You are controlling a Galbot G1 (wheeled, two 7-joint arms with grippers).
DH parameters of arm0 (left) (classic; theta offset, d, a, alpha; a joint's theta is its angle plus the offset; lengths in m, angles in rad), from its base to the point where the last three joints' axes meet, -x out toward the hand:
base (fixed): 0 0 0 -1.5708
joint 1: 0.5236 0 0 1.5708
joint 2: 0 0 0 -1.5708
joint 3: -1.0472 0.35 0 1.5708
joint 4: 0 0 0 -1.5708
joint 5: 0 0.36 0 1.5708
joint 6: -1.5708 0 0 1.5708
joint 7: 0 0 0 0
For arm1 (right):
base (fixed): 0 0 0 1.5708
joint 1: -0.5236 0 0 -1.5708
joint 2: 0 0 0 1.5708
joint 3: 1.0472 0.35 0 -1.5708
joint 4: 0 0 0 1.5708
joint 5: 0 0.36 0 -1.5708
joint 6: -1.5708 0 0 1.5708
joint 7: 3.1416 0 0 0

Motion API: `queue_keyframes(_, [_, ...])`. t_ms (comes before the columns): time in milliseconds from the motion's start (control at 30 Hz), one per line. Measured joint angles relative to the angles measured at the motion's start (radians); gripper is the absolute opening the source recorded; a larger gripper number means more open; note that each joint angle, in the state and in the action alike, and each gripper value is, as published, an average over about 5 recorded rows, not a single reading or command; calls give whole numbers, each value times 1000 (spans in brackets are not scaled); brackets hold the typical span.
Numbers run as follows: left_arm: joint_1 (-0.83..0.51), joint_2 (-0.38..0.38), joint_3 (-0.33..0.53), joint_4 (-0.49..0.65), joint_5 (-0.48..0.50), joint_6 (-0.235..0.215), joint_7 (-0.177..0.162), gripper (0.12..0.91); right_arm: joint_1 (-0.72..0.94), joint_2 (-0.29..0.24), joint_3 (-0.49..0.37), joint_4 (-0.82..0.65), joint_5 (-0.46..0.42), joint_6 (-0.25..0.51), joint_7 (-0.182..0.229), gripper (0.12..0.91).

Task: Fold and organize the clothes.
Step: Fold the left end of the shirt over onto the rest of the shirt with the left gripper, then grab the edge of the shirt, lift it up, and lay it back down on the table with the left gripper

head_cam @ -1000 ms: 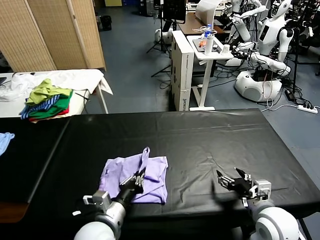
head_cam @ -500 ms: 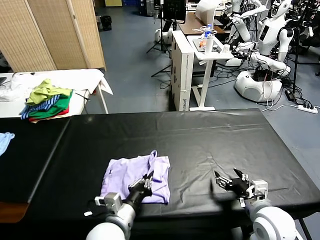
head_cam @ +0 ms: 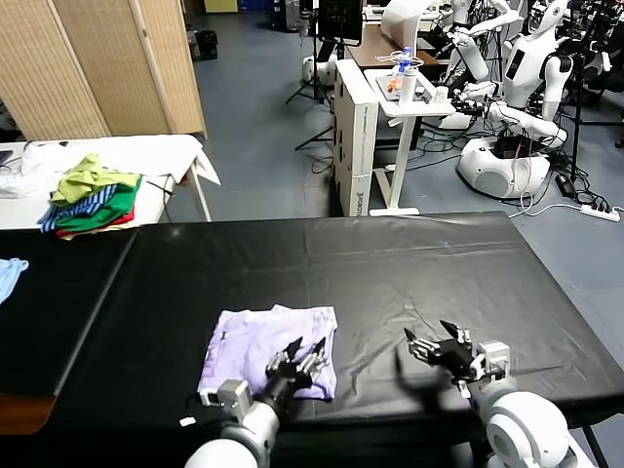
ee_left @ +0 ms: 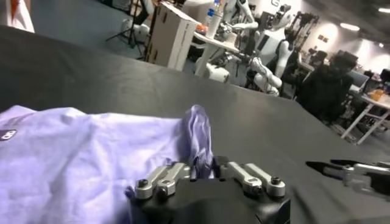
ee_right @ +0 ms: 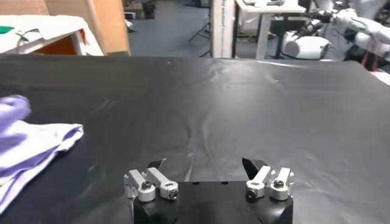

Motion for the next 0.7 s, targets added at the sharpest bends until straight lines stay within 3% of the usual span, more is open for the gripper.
queue_keyframes(100, [-10,20,-33,-16,17,-22,23,892,15,-34,-29,19,24,20,-39,907])
queue_keyframes(267, [-10,95,-132,-10,73,-74,32,906,63,-111,-114,52,23,58,-112,907])
queue_keyframes(433, [7,169,-244,6,100,-92,29,907,160,-161,-254,60,3,69,-141,907])
queue_keyframes(533, [18,187,-292,10,105,-94,28,907,225,-175,-348,56,-37,80,-167,907])
queue_keyframes(700, [32,194,-336,13,112,-93,27,907,333,-209,-500,45,-161,128,-244,907])
